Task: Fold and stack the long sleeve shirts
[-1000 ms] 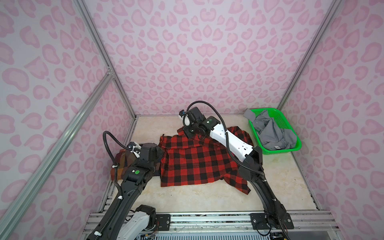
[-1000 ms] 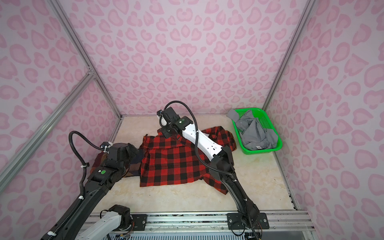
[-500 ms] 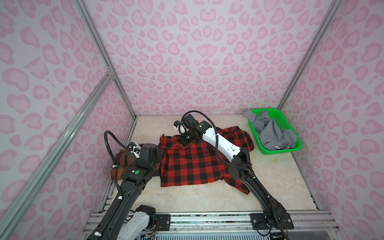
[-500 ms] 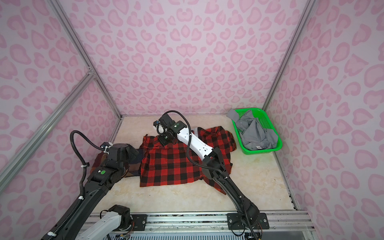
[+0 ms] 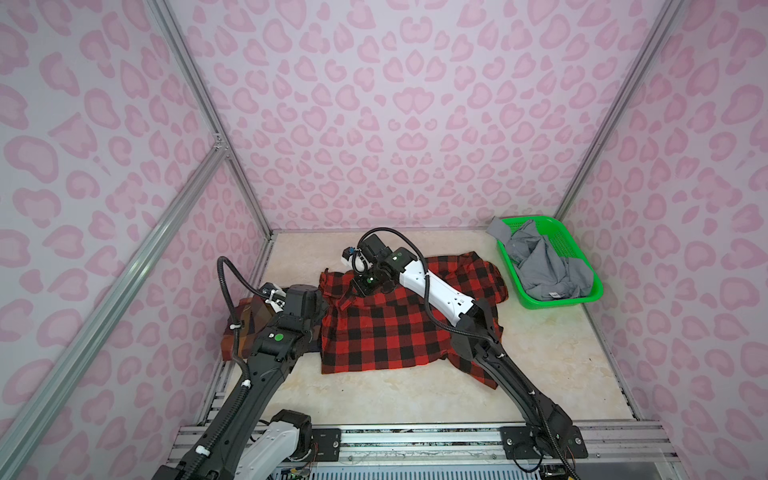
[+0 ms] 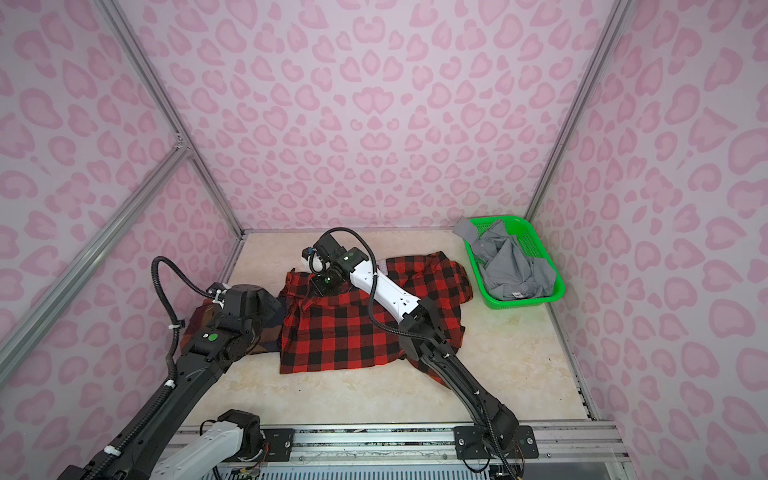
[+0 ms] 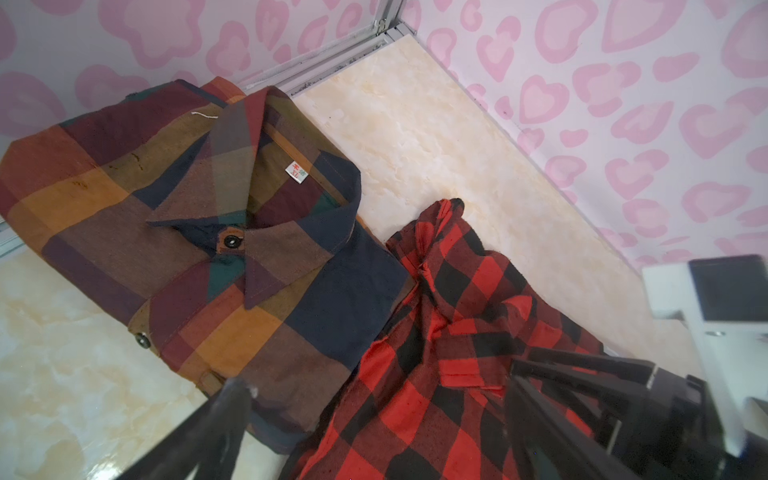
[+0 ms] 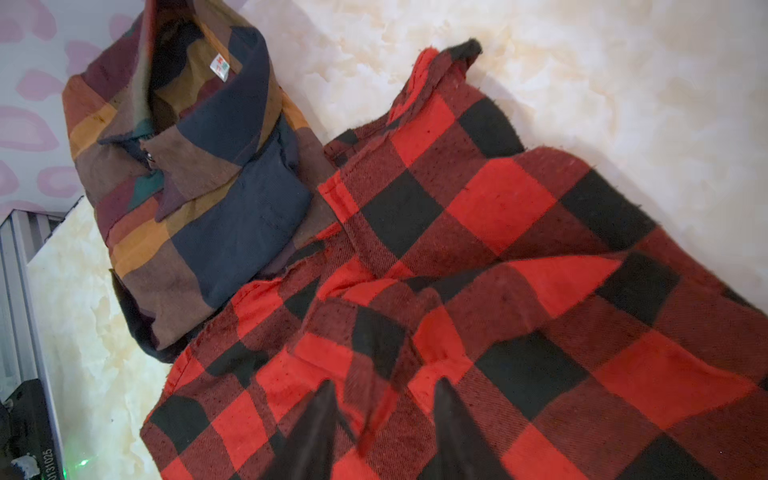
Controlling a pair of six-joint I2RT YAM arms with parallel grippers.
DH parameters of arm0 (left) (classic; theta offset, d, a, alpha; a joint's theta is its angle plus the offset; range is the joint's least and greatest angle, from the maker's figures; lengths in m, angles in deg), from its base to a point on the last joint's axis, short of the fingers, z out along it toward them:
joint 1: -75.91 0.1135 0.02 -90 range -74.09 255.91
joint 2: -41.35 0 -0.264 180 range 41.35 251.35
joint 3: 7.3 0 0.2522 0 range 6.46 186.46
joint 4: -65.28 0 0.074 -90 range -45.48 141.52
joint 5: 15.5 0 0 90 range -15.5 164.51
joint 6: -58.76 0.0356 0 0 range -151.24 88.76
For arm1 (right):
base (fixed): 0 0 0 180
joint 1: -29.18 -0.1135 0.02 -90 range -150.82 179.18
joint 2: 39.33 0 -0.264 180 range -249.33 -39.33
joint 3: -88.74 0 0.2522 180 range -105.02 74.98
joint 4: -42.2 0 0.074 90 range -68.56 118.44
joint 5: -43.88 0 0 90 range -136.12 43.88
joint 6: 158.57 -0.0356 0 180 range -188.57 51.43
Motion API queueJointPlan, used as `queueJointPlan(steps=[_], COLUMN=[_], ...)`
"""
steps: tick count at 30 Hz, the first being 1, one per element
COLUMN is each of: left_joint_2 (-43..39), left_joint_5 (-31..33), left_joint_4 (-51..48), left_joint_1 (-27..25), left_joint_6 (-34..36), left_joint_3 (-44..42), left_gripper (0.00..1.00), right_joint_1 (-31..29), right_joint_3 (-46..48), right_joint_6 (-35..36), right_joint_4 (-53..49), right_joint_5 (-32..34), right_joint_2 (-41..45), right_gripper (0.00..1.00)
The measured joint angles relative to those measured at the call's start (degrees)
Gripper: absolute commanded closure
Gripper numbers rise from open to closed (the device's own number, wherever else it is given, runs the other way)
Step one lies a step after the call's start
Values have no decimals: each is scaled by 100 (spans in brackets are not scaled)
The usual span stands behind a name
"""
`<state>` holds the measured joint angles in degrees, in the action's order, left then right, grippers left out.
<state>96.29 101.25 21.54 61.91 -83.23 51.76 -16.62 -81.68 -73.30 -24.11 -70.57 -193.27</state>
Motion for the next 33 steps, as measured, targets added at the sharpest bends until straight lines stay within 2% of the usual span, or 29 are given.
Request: queueJointPlan(steps=[3,6,9,12,17,23,28,31,33], left_joint_2=[254,553,909,1434,2459,3873,4922,5263,5469], left_joint_5=[-92,-275,-629,-1088,-1532,-1414,-964,-715,-599], left_joint_4=[26,105,251,402,455,164,-275,-509,-671], left_joint_1=[2,2,2,-107,-514,-1233,-1353,-1355,-1355], left_joint_6=[22,42,63,125,470,1115,1602,1716,1814], left_joint_3=[208,378,411,496,1012,2177,2868,3042,3224], left_gripper=[1,0,0,1,2,2,22,41,58], right_joint_1=[107,337,721,1196,1519,1812,2002,2173,2208], right_joint_3=[0,2,374,1320,3077,4857,6013,6505,6776], right_joint_6=[-122,-236,-450,-654,-782,-949,-1069,-1200,-1266], right_joint_4=[-4,-24,31,164,275,649,1169,1491,1683], right_joint_5=[-7,2,26,236,754,1115,1047,962,887], right_joint_2=[256,728,1375,2142,3191,4050,4894,5329,5567], right_gripper=[30,31,38,41,41,42,41,41,41])
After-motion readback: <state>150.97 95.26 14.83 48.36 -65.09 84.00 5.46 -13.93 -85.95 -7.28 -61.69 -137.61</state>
